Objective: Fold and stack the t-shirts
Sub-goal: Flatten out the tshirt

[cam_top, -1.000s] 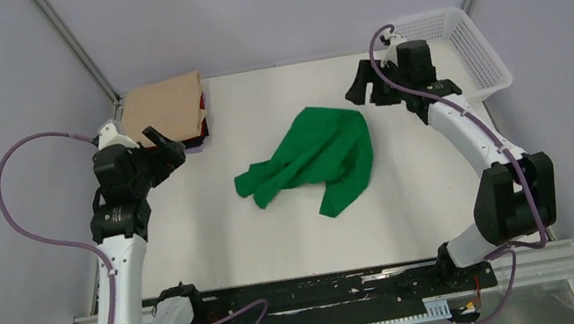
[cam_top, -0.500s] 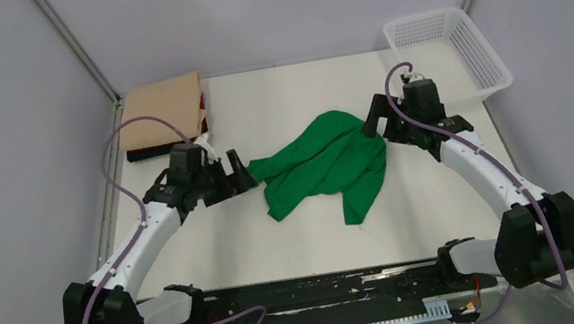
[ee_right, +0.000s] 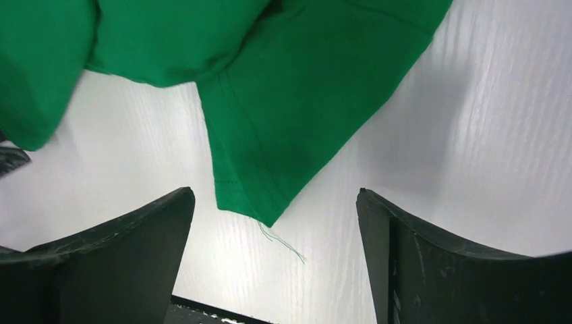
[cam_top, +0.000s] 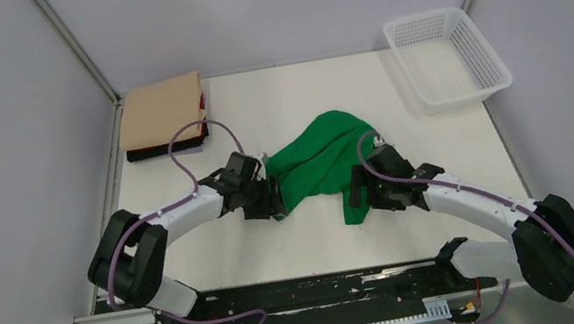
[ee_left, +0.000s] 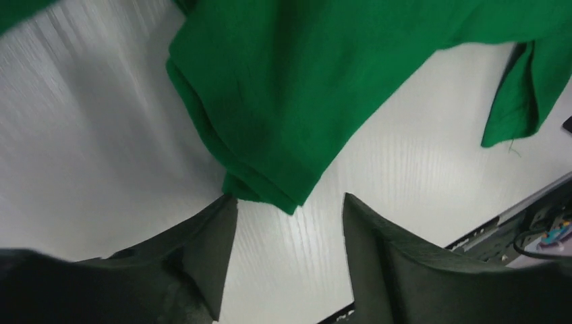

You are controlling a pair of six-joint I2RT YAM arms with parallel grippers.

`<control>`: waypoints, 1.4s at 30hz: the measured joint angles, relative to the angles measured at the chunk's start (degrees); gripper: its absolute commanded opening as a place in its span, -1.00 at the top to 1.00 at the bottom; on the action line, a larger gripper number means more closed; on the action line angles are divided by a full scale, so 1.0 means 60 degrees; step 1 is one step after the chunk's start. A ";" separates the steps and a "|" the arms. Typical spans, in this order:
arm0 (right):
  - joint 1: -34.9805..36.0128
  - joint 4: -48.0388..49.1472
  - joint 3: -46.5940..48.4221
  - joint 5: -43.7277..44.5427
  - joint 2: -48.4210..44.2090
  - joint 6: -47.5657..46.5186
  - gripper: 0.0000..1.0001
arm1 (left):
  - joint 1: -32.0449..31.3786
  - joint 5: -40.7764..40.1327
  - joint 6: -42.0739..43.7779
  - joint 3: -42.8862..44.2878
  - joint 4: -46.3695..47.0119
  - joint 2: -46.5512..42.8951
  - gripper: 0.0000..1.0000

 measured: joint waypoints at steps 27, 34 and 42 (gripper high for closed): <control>-0.0630 -0.0357 0.2393 0.3475 -0.0594 -0.0943 1.00 | 0.0393 -0.1967 -0.0127 0.3064 0.0051 -0.3512 1.00; -0.0776 0.0273 0.4681 0.4149 -0.1253 -0.3501 1.00 | 0.0834 -0.2867 0.0328 0.5788 -0.0557 -0.3315 1.00; -0.0776 0.1530 0.6277 0.3177 -0.3355 -0.5457 1.00 | 0.0823 -0.4218 0.1191 0.7333 -0.1162 -0.4765 1.00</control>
